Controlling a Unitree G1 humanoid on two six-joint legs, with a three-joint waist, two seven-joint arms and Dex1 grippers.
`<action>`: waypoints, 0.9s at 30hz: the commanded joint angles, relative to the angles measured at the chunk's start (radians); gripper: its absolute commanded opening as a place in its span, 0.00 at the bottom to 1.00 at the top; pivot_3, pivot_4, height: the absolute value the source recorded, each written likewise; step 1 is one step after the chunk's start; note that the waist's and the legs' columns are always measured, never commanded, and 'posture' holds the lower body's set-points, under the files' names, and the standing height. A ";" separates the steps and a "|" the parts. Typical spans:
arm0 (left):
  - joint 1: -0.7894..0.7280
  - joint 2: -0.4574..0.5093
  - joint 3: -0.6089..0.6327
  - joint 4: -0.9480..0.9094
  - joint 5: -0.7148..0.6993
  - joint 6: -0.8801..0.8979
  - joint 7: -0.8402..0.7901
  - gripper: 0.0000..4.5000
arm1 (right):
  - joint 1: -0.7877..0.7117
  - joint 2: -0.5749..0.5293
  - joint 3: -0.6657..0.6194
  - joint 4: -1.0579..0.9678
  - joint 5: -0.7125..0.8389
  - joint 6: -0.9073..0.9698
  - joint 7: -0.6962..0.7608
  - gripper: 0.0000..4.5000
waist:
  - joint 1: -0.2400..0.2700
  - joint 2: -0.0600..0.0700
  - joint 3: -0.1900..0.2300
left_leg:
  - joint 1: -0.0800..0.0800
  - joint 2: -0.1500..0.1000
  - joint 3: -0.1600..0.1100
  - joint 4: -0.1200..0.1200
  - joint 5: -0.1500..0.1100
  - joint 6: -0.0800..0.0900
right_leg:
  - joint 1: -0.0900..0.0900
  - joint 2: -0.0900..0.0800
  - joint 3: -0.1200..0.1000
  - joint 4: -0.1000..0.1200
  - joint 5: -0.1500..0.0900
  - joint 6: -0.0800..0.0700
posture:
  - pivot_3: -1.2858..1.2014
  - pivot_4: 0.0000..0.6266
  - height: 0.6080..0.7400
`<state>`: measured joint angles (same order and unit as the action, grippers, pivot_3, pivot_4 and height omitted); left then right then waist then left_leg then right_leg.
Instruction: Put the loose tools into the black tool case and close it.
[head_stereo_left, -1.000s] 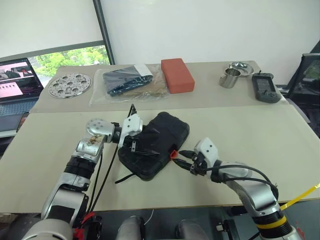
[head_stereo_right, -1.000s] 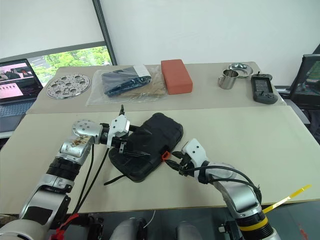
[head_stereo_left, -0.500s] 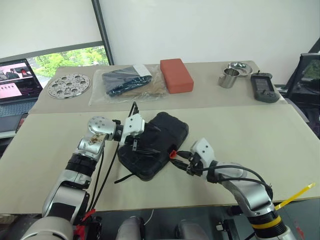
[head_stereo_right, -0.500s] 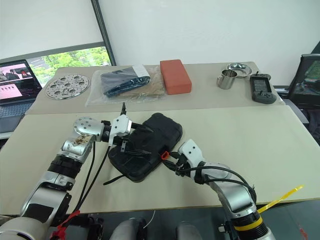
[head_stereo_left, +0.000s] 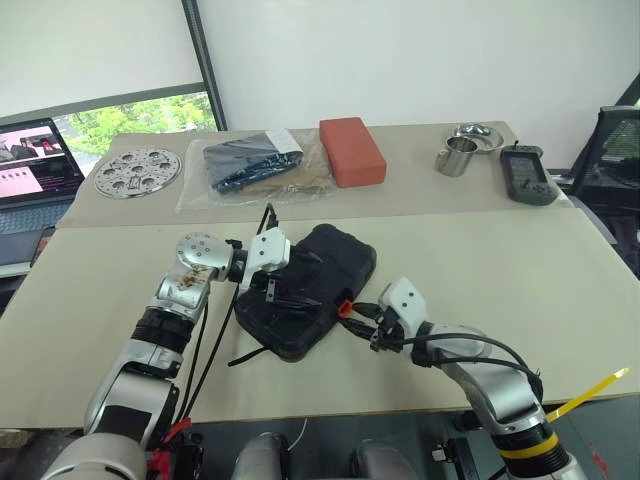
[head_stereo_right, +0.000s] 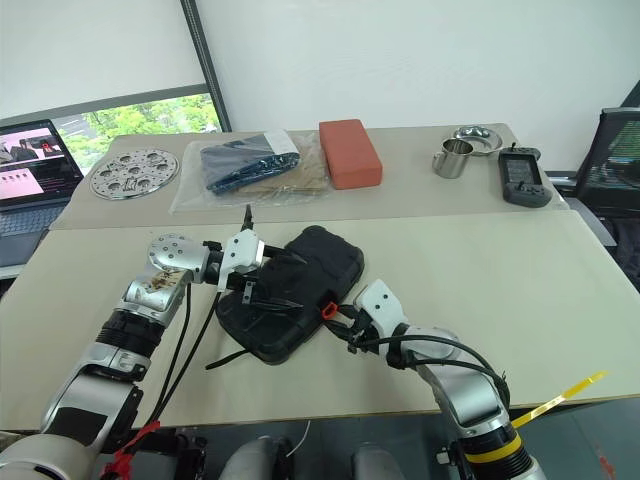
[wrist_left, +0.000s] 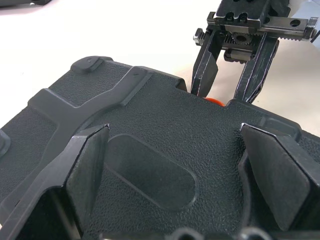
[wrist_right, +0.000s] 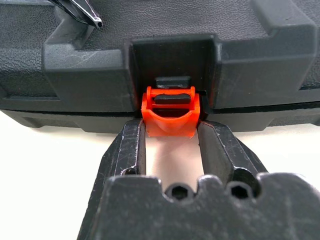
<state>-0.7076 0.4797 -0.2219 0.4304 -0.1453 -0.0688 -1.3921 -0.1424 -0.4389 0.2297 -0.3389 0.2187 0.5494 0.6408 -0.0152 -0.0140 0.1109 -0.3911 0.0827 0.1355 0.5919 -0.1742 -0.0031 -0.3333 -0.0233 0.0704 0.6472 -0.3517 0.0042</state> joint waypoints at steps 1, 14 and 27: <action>0.020 0.012 -0.039 0.012 0.045 -0.010 -0.001 1.00 | 0.011 -0.023 -0.012 -0.066 0.004 -0.020 0.014 0.28 | 0.001 0.000 0.000 | 0.000 0.000 0.000 0.000 0.000 0.000 | 0.000 0.000 0.000 0.000 0.000 0.000 | 0.52 0.24 1.00; 0.015 0.017 -0.049 0.028 0.047 -0.020 0.001 1.00 | 0.012 -0.047 -0.049 -0.132 0.035 -0.007 0.016 0.28 | 0.000 0.000 0.000 | 0.000 0.000 0.000 0.000 0.000 0.000 | 0.000 0.000 0.000 0.000 0.000 0.000 | 0.52 0.24 1.00; 0.020 0.017 -0.052 0.034 0.046 -0.021 0.001 1.00 | 0.001 -0.031 -0.082 -0.148 0.074 -0.014 0.014 0.28 | -0.004 0.000 0.000 | 0.000 0.000 0.000 -0.001 0.000 0.000 | 0.000 0.000 0.000 0.000 0.000 0.000 | 0.52 0.24 1.00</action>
<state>-0.7076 0.4862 -0.2375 0.4364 -0.1452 -0.0875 -1.3869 -0.1121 -0.4806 0.1878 -0.4095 0.2586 0.5588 0.6557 -0.0188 -0.0143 0.1110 -0.3910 0.0827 0.1354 0.5912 -0.1743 -0.0029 -0.3335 -0.0232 0.0706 0.6468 -0.3517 0.0043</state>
